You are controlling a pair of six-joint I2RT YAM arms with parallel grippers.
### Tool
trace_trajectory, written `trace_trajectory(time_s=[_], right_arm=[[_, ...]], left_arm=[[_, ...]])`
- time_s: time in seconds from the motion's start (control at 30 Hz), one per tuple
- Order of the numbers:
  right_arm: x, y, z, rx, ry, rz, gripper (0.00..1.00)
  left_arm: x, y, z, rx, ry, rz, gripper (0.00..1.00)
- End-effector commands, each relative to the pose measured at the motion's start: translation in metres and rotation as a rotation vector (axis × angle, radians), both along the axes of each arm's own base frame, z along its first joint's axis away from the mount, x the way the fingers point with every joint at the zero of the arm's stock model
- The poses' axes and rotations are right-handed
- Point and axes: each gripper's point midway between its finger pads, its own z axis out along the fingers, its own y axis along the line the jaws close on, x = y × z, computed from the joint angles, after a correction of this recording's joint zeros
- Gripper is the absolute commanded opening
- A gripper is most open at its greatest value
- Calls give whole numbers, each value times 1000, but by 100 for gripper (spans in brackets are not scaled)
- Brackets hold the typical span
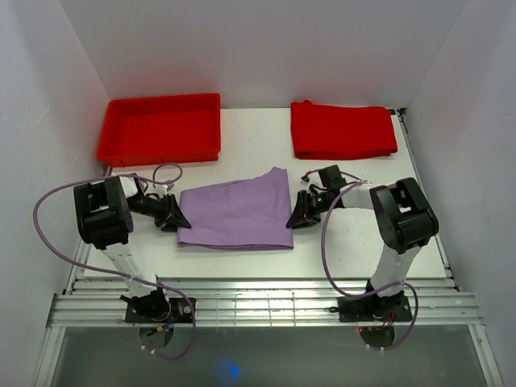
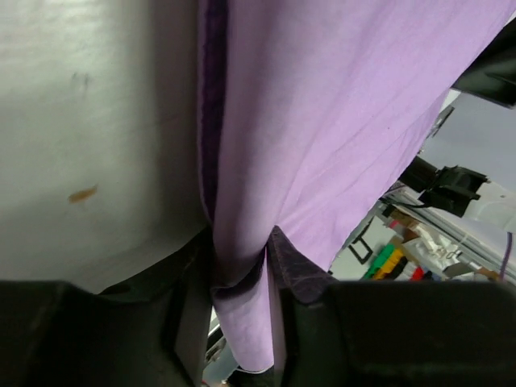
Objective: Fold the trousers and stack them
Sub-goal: Neatly place the folded trousers to the corner
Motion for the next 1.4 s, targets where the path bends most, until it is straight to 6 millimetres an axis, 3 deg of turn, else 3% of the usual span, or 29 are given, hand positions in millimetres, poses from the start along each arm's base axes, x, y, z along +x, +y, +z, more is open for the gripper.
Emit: trace_trajectory(time_s=[0.0,0.1,0.23,0.3,0.33,0.37,0.4,0.43,0.47,0.5,0.57,0.63,0.8,1.0,1.03,1.17,1.37], right_arm=[[21,-38,-34,-198,-13,-103,22],[40,-55,-35,-235,-29,-146,8],[62,-80,-30,-242,-57,-211,8],[77,-90,-23,-241,-85,-217,8],[81,-93,-20,-243,-88,-219,13],[87,-97,-15,-262,-86,-223,21],[88,-98,-12,-272,-83,-230,31],[90,-99,-2,-263,-101,-241,60],[88,-98,3,-253,-105,-246,76],[81,-97,3,-244,-94,-253,91],[76,-97,10,-236,-106,-254,90],[63,-101,3,-261,-84,-254,90],[44,-111,-8,-311,-73,-292,90],[37,-107,-22,-293,-38,-290,90],[36,-106,-23,-290,-37,-291,90],[21,-96,-34,-272,-16,-277,90],[12,-94,-44,-304,-2,-291,90]], left_arm=[[23,-8,-15,12,-52,5,39],[50,-11,-14,15,-111,25,37],[84,-19,-3,-6,-139,60,35],[95,-19,4,-14,-153,84,46],[100,-18,7,-6,-170,90,53],[101,-17,9,-3,-176,94,68],[100,-17,11,4,-179,94,75],[95,-16,10,12,-173,96,78],[93,-17,17,16,-193,95,82],[90,-17,19,19,-196,100,96],[82,-17,19,39,-196,110,98],[79,-20,27,69,-220,120,98],[56,-14,6,302,-182,103,98],[33,-37,7,292,-187,91,98],[25,-51,5,279,-194,57,98],[15,-66,2,242,-159,76,98],[14,-66,-7,305,-116,127,81]])
